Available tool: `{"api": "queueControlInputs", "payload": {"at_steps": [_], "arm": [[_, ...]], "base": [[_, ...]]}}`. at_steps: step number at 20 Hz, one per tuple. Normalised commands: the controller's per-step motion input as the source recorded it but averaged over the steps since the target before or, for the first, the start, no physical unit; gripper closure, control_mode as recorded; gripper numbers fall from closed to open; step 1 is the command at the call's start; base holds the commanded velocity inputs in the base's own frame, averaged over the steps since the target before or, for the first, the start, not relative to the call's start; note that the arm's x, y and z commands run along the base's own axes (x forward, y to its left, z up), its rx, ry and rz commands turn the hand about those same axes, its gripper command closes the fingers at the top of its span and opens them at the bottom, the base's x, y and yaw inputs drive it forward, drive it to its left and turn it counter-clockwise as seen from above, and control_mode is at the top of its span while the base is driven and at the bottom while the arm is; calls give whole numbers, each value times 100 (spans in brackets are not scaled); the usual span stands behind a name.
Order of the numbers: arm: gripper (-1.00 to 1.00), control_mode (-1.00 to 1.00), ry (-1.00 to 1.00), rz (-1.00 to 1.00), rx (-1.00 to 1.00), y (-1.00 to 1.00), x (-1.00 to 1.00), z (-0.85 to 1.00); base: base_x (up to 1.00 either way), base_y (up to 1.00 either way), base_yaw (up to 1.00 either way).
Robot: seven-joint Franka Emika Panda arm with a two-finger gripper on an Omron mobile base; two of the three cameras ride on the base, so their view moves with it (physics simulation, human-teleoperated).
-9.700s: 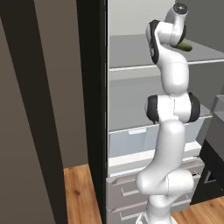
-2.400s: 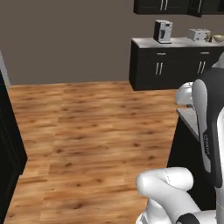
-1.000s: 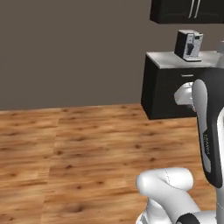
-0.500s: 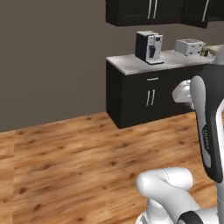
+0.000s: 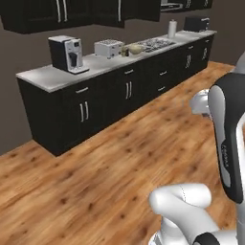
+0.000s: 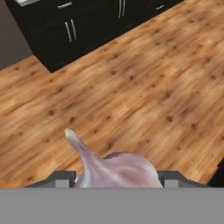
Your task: Retrieve the bottle and the shaker from the cabinet and place them next to the mixing bowl on the counter. Then add garlic from the fridge to the mixing bowl.
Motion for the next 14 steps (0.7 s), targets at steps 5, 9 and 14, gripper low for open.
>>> {"api": "queueControlInputs", "payload": {"at_steps": [5,9,14], "arm": [[100,100,0,0,0,0,0,0],[100,100,0,0,0,0,0,0],[100,100,0,0,0,0,0,0]], "base": [[68,-34,-58],[98,-5,-49],[100,0,-40]]}}
